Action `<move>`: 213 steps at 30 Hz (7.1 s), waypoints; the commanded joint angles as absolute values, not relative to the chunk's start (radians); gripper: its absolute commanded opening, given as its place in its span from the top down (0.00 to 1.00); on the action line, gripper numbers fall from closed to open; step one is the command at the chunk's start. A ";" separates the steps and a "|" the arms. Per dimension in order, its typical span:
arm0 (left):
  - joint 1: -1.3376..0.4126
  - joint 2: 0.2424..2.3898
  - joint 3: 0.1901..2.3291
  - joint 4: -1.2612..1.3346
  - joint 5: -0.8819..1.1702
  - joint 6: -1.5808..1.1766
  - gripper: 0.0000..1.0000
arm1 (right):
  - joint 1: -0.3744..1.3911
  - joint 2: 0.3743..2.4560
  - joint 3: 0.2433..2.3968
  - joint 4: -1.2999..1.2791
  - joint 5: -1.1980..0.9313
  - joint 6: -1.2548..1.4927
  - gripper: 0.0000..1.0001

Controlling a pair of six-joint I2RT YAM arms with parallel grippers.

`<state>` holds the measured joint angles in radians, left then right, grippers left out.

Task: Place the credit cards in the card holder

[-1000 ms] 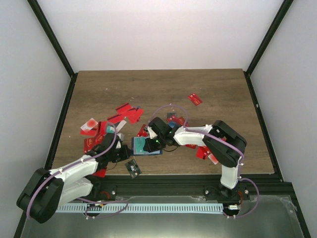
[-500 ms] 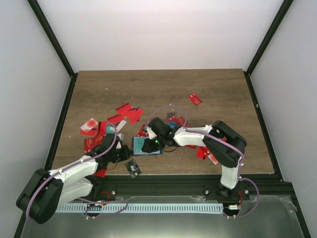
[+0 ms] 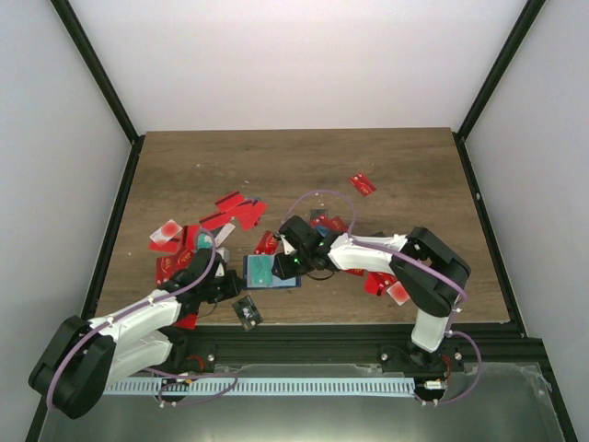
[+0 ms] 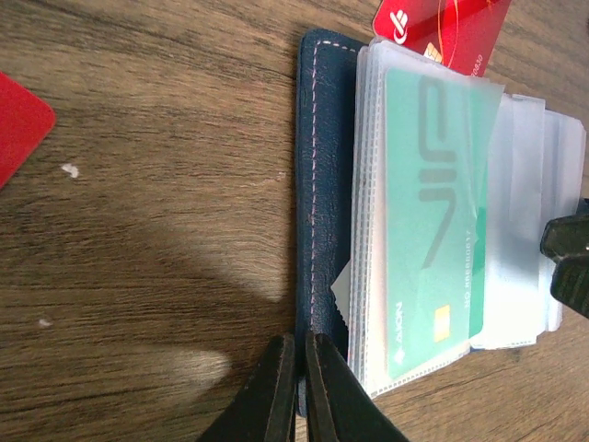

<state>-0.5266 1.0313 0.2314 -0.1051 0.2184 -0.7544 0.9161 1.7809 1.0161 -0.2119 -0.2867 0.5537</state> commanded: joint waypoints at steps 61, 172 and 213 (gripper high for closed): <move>-0.805 1.452 0.566 -0.066 0.153 -0.659 0.91 | 0.807 1.636 0.806 -0.021 -0.456 0.627 0.72; -1.002 0.671 0.143 -0.515 0.051 -1.431 0.43 | 1.067 1.841 0.824 0.240 -0.569 0.689 0.80; -1.021 0.611 0.157 -0.625 0.018 -1.426 0.48 | 1.088 1.738 0.902 0.021 -0.374 0.643 0.81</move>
